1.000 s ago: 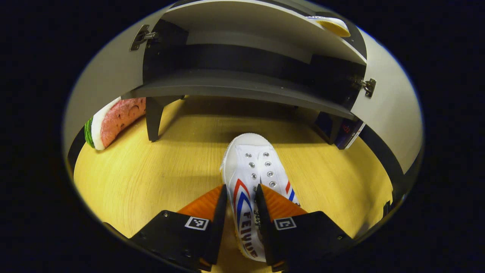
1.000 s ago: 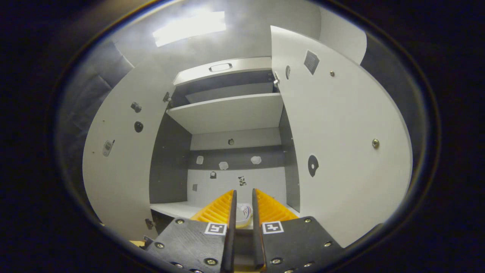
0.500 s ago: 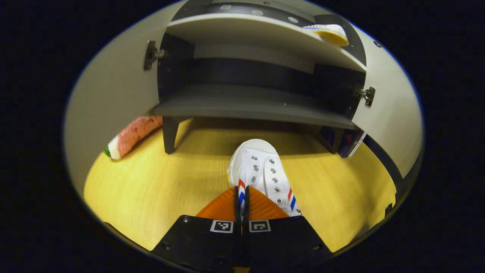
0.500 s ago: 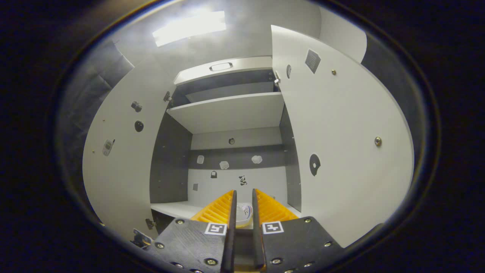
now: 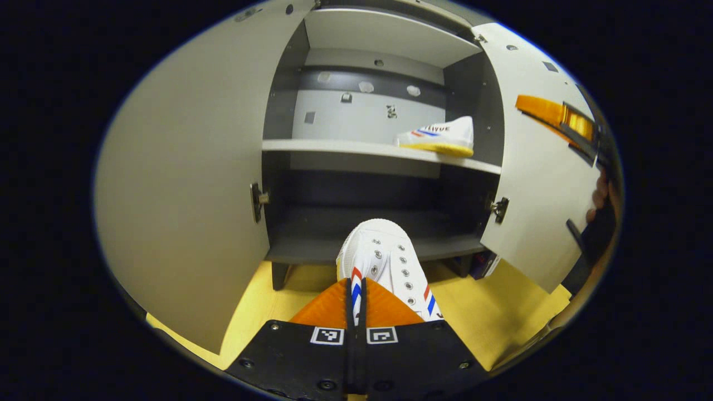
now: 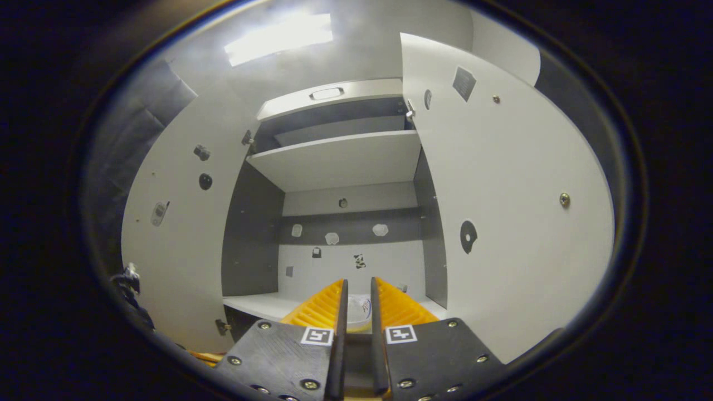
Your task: Grab one shoe with the right hand and put it into the shoe cabinet, grab the other shoe with the left hand and put it into the shoe cabinet; then close the right door with the right hand and the left door with the left hand.
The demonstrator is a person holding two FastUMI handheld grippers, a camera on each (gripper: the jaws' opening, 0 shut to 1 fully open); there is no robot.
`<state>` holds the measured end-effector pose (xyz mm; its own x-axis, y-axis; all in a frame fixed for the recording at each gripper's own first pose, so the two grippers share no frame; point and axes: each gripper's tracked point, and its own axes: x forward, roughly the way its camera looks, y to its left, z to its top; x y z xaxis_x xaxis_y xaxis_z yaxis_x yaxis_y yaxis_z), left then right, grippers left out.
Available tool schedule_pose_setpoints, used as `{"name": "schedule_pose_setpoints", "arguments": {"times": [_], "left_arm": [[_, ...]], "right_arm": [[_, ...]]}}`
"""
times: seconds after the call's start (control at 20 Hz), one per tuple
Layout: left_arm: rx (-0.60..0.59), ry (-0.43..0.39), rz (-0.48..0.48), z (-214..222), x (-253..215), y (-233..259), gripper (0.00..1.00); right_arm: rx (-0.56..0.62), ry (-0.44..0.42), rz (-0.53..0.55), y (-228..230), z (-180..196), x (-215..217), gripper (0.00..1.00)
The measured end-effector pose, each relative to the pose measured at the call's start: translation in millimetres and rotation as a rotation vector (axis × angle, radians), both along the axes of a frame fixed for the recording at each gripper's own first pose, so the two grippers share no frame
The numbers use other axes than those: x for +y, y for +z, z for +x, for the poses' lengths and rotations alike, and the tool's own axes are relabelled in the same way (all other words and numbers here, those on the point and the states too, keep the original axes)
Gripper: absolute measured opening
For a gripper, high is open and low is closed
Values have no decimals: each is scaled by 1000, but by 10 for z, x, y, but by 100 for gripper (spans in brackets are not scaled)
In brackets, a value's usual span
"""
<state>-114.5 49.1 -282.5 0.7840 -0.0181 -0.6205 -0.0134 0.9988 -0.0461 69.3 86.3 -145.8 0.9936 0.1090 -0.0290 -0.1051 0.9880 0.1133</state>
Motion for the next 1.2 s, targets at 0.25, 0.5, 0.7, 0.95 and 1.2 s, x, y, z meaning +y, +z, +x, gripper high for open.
{"name": "schedule_pose_setpoints", "arguments": {"times": [0.25, 0.5, 0.7, 0.95, 1.2], "left_arm": [[-160, -9, 69, 414, -27, 545, 0], [-294, -11, 101, 911, -104, 1019, 0], [-363, -14, 92, 1341, -183, 1196, 0], [-406, 17, 91, 1862, -128, 1255, 0], [-416, 52, 121, 2331, -24, 1193, 0]], "right_arm": [[15, 18, -8, -49, 5, 65, 20], [20, 29, -6, -52, -5, 74, 19], [28, 39, -18, -82, -8, 72, 19], [46, 29, -17, -141, 38, -19, 19], [39, 5, -19, -142, 63, -138, 20]]}}
